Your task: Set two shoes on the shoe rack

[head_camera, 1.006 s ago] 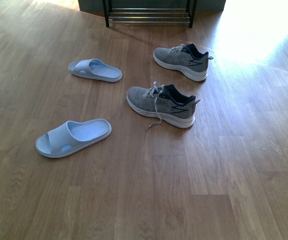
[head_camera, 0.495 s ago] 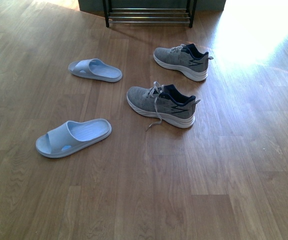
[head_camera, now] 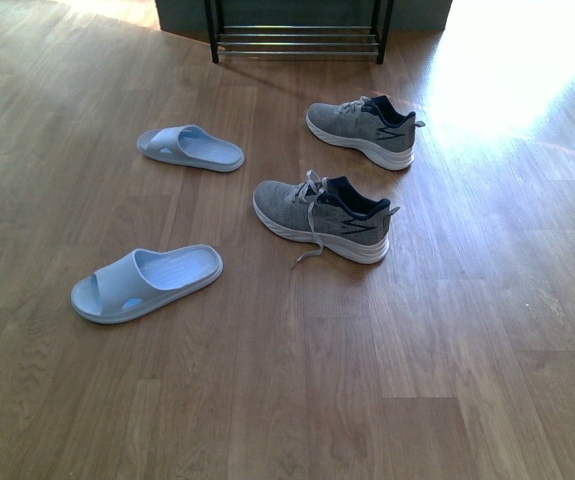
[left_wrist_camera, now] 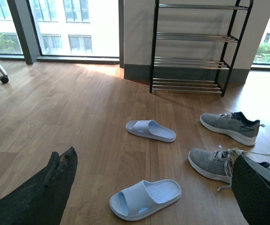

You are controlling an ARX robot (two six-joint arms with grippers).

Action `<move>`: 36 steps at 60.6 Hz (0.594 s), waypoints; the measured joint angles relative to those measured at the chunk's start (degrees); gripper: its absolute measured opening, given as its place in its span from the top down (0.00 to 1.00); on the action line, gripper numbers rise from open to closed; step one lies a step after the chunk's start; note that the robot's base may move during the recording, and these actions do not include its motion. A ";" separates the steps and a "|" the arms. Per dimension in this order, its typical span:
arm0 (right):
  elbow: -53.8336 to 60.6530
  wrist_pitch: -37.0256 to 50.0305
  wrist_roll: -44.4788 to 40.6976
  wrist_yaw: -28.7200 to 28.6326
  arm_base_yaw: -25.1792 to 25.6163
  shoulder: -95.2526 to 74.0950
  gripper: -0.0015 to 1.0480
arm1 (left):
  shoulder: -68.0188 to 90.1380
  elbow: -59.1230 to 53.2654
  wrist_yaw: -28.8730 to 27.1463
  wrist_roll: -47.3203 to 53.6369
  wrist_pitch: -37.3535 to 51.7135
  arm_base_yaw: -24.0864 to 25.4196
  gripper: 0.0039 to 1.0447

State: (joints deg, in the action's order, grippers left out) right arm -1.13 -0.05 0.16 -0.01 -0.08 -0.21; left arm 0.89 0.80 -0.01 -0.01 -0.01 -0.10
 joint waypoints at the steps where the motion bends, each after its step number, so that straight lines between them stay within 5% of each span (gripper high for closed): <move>1: 0.00 0.00 0.00 0.00 0.00 0.00 0.09 | 0.00 0.00 0.00 0.00 0.00 0.00 0.09; 36: 0.00 0.00 0.00 0.00 0.00 0.00 0.09 | 0.00 0.00 0.00 0.00 0.00 0.00 0.09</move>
State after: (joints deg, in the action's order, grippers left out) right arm -1.13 -0.05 0.16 -0.01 -0.08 -0.21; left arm 0.89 0.80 -0.01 -0.01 -0.01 -0.10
